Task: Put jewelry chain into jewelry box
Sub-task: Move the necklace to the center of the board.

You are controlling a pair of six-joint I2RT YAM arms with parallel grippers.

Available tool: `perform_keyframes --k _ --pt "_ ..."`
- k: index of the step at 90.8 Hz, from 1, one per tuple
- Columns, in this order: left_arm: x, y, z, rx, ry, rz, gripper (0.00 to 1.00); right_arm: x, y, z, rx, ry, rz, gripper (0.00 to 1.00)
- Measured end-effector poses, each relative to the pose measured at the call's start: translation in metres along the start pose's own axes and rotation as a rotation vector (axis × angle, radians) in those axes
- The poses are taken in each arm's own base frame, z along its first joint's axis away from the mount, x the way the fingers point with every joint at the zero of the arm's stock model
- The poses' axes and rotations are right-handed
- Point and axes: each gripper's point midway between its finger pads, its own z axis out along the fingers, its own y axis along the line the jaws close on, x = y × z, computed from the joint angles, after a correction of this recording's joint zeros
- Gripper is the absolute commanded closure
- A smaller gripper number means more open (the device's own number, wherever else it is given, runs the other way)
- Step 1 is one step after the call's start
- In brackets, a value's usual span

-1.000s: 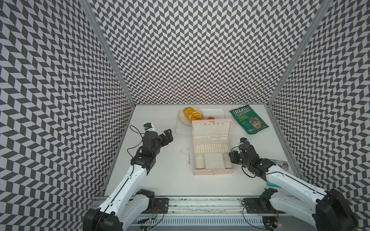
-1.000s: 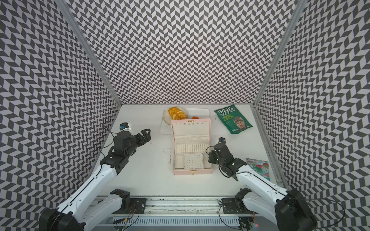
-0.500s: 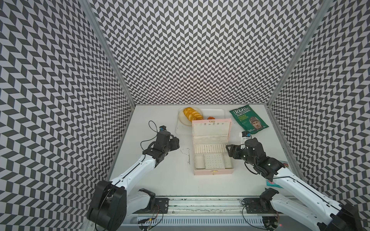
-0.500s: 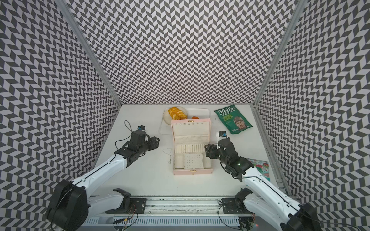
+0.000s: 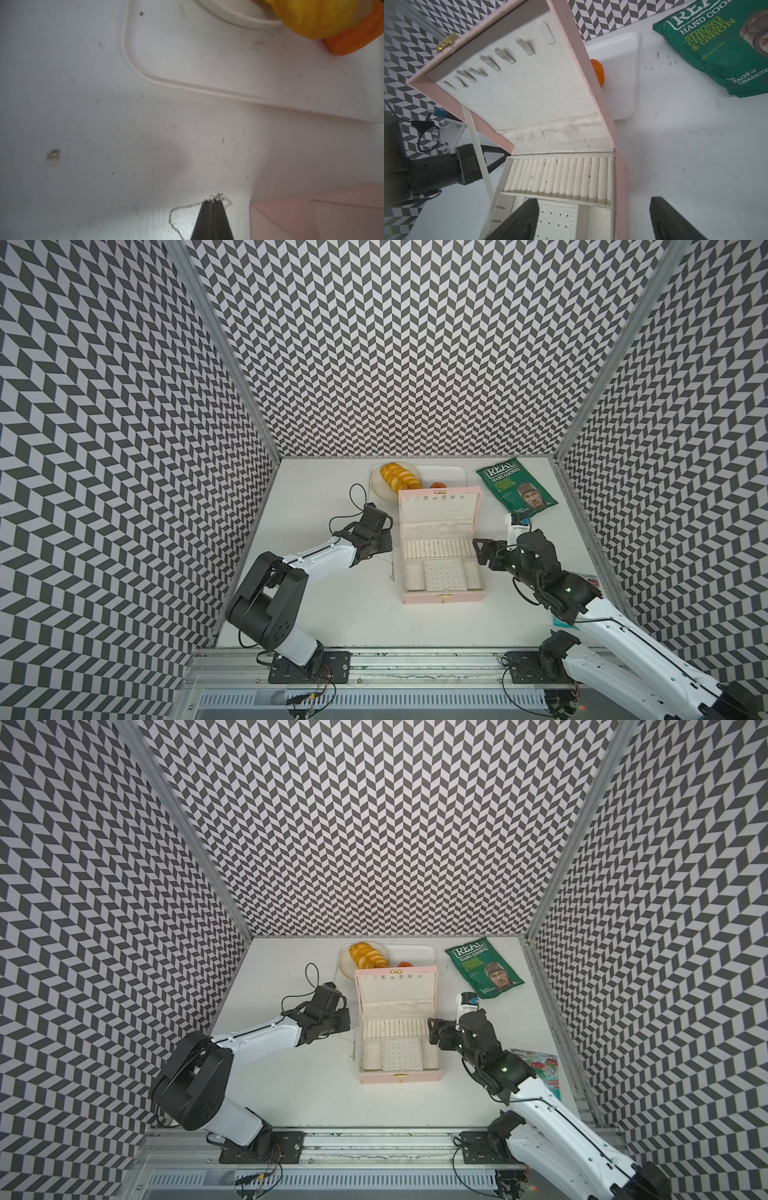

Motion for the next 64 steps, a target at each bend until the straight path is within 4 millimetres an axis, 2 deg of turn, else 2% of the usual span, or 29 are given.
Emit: perform_keyframes --k 4,15,28,42,50,64 --pt "0.006 0.002 0.006 -0.009 0.024 -0.006 1.0 -0.001 -0.001 -0.001 0.007 -0.006 -0.001 0.01" --pt "0.02 0.006 0.019 -0.021 0.075 -0.022 1.0 -0.003 -0.004 -0.001 0.02 -0.018 0.001 0.0" --pt "0.02 0.005 0.019 -0.012 0.078 -0.045 1.0 -0.003 -0.005 -0.001 0.028 -0.023 0.003 0.0" --pt "0.017 0.013 0.02 -0.026 0.073 -0.085 1.0 -0.004 -0.006 0.0 0.032 -0.025 0.003 0.0" --pt "0.013 0.027 0.018 -0.05 0.06 -0.121 1.0 -0.004 -0.005 0.001 0.031 -0.026 0.003 0.0" --pt "0.008 0.067 0.009 -0.125 0.023 -0.206 1.0 -0.003 -0.006 0.003 0.034 -0.02 0.002 0.0"
